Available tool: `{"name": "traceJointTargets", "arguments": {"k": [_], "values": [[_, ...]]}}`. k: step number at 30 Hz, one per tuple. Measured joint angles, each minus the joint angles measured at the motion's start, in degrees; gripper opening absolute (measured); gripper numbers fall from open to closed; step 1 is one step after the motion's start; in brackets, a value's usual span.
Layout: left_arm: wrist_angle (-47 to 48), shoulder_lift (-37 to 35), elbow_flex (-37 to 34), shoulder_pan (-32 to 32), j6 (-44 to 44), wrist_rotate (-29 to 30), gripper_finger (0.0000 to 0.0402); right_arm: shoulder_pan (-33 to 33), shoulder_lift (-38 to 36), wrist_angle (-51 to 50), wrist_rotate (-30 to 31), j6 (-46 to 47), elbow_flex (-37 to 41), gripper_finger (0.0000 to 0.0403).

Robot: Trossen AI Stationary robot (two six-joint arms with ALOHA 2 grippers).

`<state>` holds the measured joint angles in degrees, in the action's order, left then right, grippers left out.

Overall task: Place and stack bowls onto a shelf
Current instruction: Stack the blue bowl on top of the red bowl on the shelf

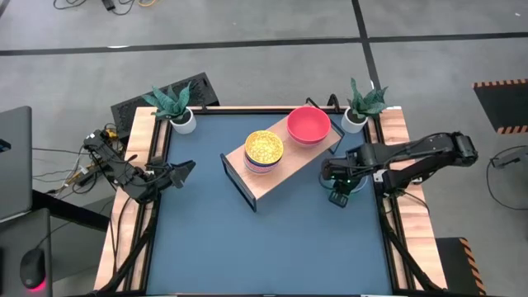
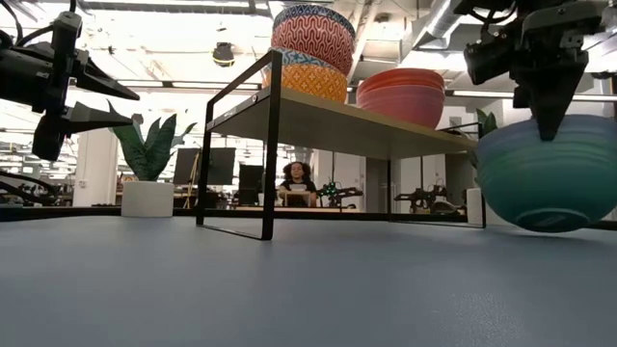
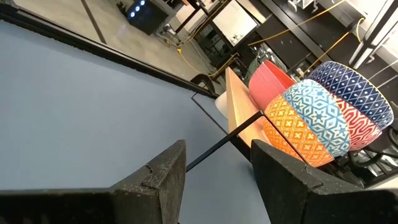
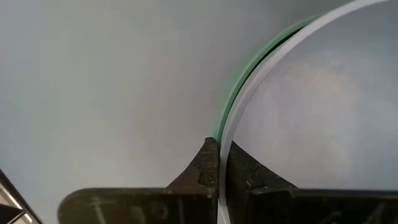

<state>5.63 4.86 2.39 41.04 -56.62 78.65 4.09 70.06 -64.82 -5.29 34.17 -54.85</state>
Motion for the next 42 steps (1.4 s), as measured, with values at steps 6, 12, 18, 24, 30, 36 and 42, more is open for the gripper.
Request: {"name": "traceJointTargets", "arguments": {"k": [6,12,18,24,30,36,42], "values": [[0.0,0.02,0.0,0.0,-0.04,-0.04,0.0165,0.68,0.27,0.99,0.63,0.23,-0.04,0.0074],[0.0,0.0,-0.02,0.0,-0.02,-0.09,0.0165,0.67,0.47,1.05,0.63,0.35,-0.04,0.0175],[-0.02,0.0,-0.01,0.0,0.0,-0.21,0.0165,0.67,0.48,1.47,0.63,0.37,-0.04,0.018],[-0.04,0.0,-0.02,0.0,0.0,-0.31,0.0165,0.67,0.48,1.47,0.63,0.37,-0.04,0.0179],[-0.04,0.0,0.0,0.0,0.0,-0.37,0.0165,0.67,0.48,1.46,0.58,0.09,-0.04,0.0158],[-0.04,0.0,-0.02,0.0,0.0,-0.37,0.0165,0.69,0.48,1.45,0.51,0.02,-0.04,0.0029],[-0.04,0.0,-0.02,0.0,0.0,-0.39,0.0165,0.71,0.48,1.43,0.61,0.48,-0.04,0.0024]]}}
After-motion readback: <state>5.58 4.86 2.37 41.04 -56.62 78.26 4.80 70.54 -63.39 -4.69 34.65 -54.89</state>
